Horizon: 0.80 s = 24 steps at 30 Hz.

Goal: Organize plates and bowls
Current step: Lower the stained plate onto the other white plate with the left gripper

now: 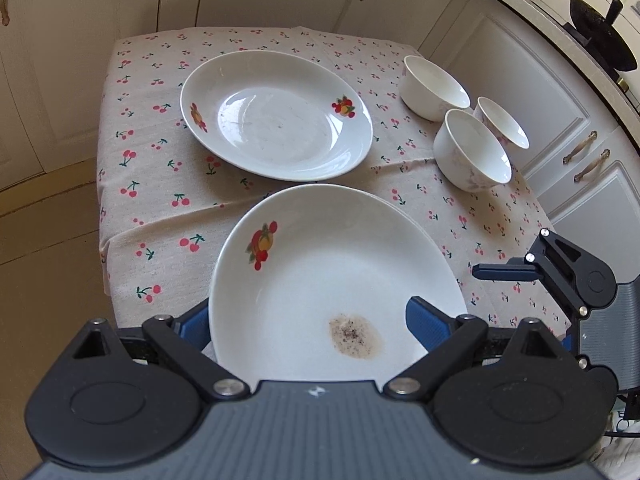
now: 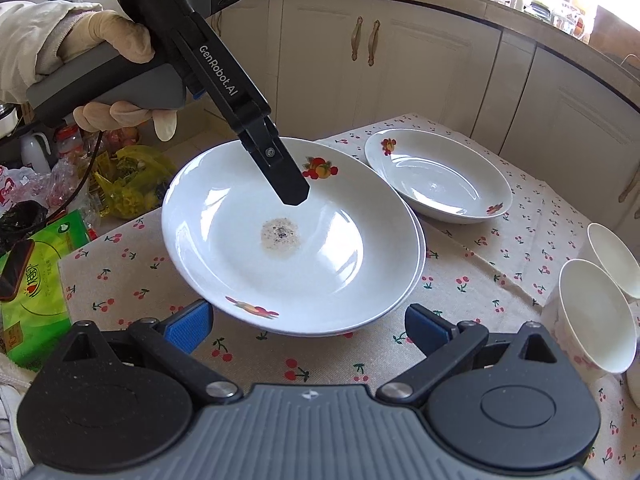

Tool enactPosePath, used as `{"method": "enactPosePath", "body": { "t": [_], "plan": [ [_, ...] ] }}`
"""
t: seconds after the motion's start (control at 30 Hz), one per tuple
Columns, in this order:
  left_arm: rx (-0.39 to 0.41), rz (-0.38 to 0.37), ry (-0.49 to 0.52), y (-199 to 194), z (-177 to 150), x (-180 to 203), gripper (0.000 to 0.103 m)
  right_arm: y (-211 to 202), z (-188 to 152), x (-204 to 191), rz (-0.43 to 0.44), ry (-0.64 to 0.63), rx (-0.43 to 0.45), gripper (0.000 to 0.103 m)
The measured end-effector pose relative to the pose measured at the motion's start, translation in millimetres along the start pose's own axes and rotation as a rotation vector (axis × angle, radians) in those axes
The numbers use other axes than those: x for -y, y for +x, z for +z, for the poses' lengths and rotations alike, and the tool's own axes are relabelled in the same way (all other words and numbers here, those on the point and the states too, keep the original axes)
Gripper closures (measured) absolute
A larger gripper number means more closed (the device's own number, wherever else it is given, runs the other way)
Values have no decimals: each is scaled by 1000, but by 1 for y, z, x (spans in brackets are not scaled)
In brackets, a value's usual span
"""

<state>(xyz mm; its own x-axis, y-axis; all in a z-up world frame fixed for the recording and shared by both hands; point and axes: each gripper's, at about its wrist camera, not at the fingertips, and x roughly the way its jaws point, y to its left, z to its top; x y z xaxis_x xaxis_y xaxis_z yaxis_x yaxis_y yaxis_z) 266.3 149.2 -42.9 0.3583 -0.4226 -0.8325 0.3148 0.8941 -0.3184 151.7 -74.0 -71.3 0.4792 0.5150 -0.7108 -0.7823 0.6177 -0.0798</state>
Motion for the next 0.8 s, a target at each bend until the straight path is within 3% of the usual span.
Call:
{"method": "enactPosePath", "body": {
  "t": [0.3,0.43,0.8],
  "plan": [
    [18,59,14,-4,-2,2,6,-13,-2,1,-21,23,26,0],
    [41,46,28,-10,-4,4,6,-18,-4,-1,-26,28,30,0],
    [170,104,95,-27,-21,29,5,-37,-11,0,-55,56,66,0]
  ]
}}
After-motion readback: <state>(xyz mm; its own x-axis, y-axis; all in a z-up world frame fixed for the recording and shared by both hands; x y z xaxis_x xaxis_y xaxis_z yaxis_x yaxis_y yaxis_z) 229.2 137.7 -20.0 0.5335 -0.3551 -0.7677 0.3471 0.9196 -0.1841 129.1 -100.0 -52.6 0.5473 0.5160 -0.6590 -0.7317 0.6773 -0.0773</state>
